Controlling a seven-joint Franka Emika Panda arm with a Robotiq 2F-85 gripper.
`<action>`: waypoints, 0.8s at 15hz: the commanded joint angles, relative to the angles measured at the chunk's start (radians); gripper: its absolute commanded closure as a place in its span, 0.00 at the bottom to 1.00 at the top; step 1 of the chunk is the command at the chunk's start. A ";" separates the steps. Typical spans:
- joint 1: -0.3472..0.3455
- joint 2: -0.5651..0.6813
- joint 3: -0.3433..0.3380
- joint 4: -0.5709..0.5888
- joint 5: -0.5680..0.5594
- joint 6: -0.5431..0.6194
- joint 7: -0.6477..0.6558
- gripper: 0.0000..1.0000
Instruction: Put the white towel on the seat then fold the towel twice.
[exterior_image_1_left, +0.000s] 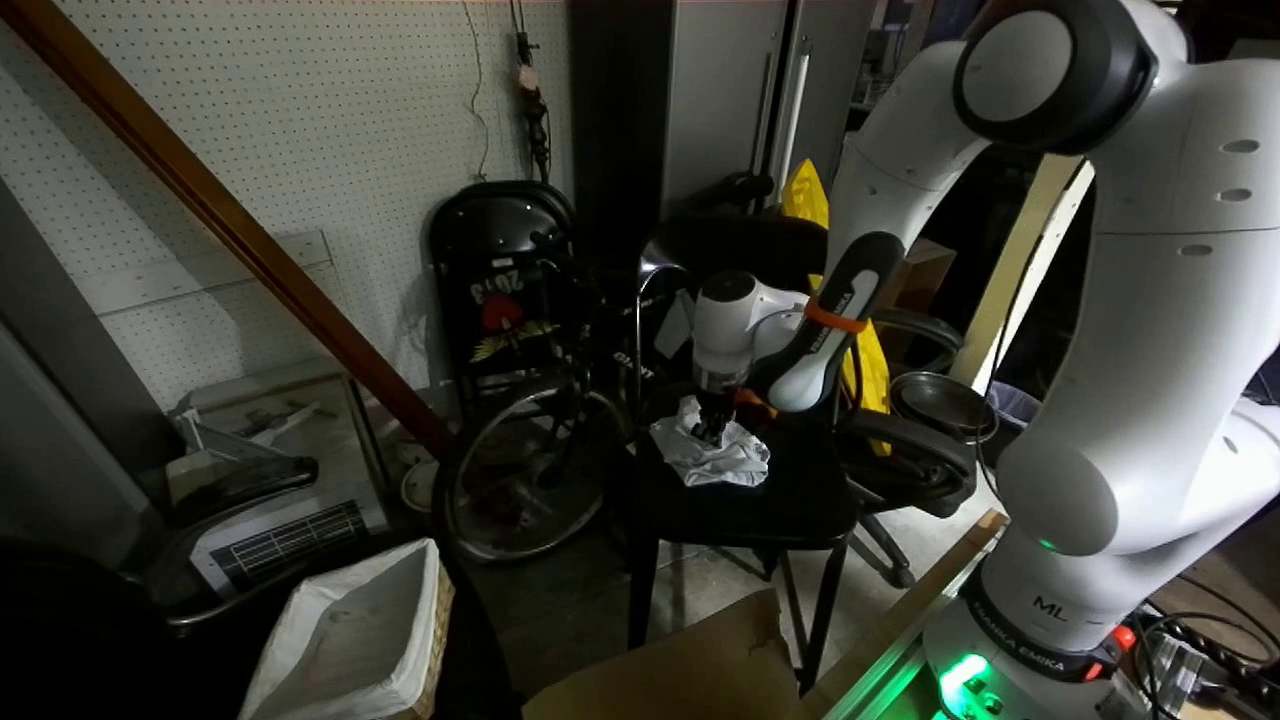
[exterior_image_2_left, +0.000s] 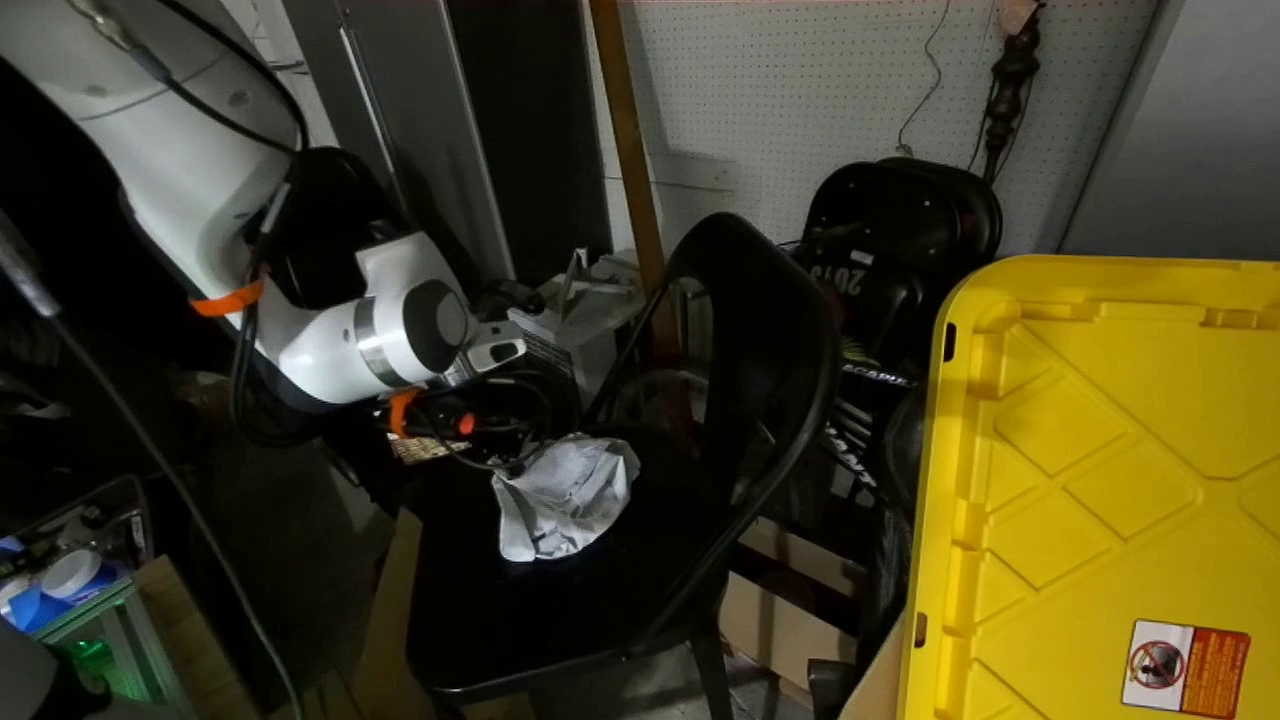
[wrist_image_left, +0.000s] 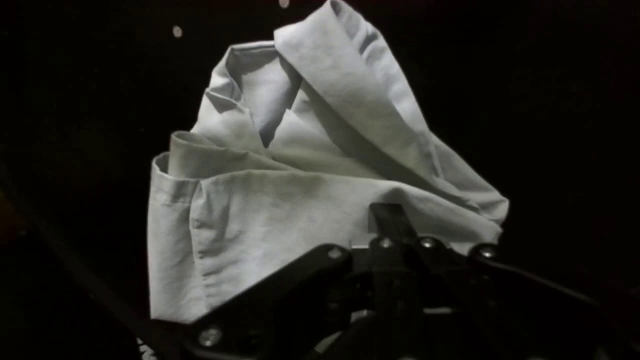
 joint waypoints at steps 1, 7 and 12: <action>-0.012 -0.169 0.006 -0.127 0.039 -0.031 0.071 1.00; -0.024 -0.334 0.010 -0.227 0.125 -0.051 0.060 0.73; -0.024 -0.441 -0.015 -0.287 0.326 0.012 -0.066 0.40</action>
